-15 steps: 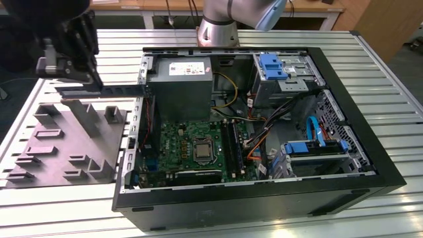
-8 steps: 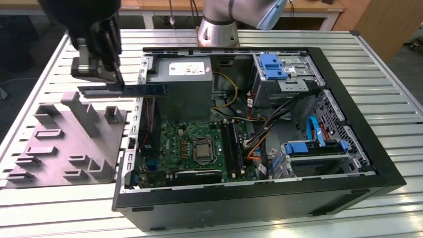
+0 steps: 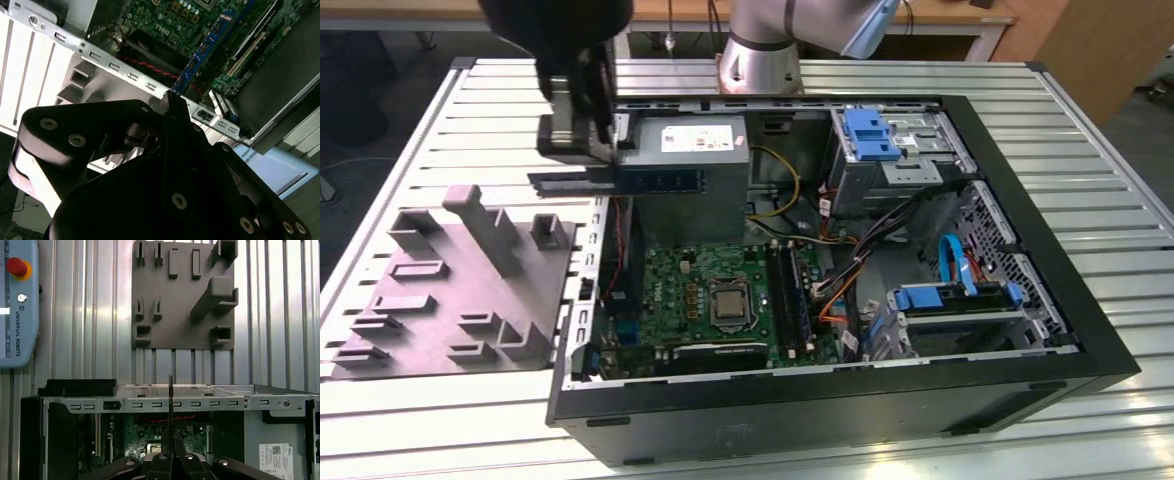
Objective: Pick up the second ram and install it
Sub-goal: 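Pick up the second ram and move it above second insertion slot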
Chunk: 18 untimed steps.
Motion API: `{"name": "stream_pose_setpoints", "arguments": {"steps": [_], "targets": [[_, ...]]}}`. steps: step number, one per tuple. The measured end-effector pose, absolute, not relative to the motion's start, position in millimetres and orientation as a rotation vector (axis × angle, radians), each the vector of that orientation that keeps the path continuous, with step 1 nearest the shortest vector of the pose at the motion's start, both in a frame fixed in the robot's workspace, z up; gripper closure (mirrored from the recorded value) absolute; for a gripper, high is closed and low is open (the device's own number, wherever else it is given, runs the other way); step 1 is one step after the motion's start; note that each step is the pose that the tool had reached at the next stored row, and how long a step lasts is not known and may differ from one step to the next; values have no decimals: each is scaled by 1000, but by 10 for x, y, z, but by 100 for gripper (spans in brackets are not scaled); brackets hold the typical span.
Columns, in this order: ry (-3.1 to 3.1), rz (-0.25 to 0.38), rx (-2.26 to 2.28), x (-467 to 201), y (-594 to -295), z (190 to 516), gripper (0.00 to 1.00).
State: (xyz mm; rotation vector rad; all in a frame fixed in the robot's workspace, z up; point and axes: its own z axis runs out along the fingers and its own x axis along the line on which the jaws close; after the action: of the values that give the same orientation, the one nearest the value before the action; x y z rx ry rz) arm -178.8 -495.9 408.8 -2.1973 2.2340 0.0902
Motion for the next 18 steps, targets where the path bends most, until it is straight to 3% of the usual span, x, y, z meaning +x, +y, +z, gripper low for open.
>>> {"name": "stream_pose_setpoints", "arguments": {"steps": [18], "targets": [[2236, 95, -2199, -1193, -4961, 3912, 89]]}}
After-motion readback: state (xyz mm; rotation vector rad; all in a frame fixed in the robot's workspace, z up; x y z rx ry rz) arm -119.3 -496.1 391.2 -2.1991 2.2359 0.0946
